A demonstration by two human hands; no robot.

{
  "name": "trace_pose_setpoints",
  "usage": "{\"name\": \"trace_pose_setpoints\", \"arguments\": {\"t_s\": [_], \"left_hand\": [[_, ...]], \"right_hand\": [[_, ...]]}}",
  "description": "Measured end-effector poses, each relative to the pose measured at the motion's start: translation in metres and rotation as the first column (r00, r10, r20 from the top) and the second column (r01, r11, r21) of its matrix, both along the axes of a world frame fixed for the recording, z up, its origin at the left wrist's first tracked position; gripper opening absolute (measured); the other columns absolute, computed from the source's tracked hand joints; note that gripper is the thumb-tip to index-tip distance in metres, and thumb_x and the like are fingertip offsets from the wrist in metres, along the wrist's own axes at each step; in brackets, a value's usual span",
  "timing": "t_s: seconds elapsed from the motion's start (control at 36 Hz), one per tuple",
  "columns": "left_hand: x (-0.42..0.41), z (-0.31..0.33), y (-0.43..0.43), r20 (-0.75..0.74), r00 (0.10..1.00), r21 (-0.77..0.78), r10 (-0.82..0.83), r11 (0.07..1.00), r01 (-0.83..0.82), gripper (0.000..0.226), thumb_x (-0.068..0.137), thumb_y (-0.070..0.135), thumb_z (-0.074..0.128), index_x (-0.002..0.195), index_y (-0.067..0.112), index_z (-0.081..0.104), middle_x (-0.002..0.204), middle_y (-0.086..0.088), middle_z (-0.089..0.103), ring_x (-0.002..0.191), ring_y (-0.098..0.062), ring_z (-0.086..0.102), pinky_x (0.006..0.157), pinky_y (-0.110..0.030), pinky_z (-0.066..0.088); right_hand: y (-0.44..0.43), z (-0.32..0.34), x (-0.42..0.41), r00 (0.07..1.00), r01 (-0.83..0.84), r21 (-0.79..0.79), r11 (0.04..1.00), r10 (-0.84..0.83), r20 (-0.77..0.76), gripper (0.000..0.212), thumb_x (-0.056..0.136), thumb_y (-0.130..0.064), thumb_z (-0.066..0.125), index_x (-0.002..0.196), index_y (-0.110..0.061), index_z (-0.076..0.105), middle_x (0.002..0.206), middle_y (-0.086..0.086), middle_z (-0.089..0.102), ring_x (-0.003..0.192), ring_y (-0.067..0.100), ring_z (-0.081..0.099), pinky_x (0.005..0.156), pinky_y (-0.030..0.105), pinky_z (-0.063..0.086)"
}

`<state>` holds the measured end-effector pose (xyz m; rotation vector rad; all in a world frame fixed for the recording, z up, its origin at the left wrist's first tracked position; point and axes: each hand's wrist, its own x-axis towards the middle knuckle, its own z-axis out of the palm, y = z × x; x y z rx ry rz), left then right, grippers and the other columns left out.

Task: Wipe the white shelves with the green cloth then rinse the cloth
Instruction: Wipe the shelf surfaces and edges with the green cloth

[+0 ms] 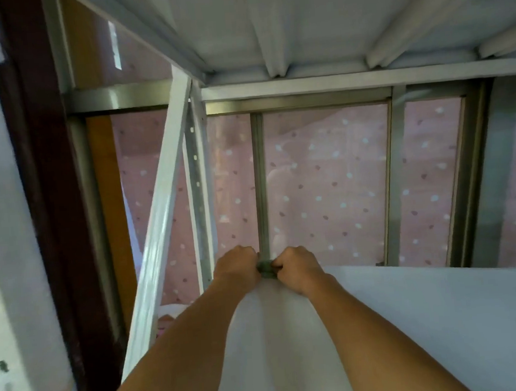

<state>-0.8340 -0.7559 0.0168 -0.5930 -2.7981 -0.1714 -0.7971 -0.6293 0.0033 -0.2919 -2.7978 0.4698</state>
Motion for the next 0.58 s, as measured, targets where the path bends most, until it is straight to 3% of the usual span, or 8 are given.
{"name": "trace_pose_setpoints", "arguments": {"t_s": [0.25,0.33,0.47,0.58], "left_hand": [[-0.011,0.001,-0.026,-0.063,0.997,-0.092,0.036,0.995,-0.041,0.013,0.092,0.012,0.056,0.102,0.012,0.063,0.097,-0.006,0.063,0.093,-0.025,0.064,0.072,-0.031,0.047],[-0.006,0.004,-0.025,-0.065,0.997,-0.125,0.042,0.991,-0.049,0.013,0.091,0.011,0.06,0.103,0.013,0.063,0.088,-0.003,0.057,0.083,-0.021,0.06,0.07,-0.029,0.048],[0.013,0.013,-0.027,-0.052,0.996,-0.22,0.068,0.972,-0.078,0.019,0.091,0.008,0.057,0.109,0.013,0.061,0.093,-0.003,0.055,0.083,-0.021,0.057,0.067,-0.029,0.046],[0.033,0.014,-0.038,-0.077,0.995,-0.26,0.067,0.962,-0.085,0.022,0.092,0.005,0.052,0.109,0.013,0.063,0.1,-0.002,0.059,0.094,-0.021,0.063,0.065,-0.03,0.042]], "right_hand": [[-0.037,-0.002,-0.016,1.0,0.002,-0.038,0.999,-0.002,-0.023,0.023,0.094,-0.021,0.06,0.108,-0.011,0.074,0.104,0.014,0.066,0.091,0.032,0.064,0.082,0.031,0.051],[-0.044,-0.002,-0.011,1.0,-0.014,-0.093,0.996,0.012,-0.021,0.024,0.097,-0.024,0.059,0.11,-0.009,0.072,0.097,0.009,0.063,0.081,0.026,0.057,0.08,0.03,0.049],[-0.06,0.003,0.005,1.0,-0.011,-0.144,0.989,0.011,0.0,0.025,0.095,-0.024,0.058,0.108,-0.006,0.07,0.078,0.003,0.052,0.077,0.025,0.049,0.074,0.028,0.038],[-0.074,0.003,0.024,0.999,-0.032,-0.142,0.989,0.033,0.003,0.027,0.095,-0.025,0.059,0.108,-0.008,0.074,0.098,0.012,0.067,0.075,0.024,0.051,0.074,0.028,0.041]]}}
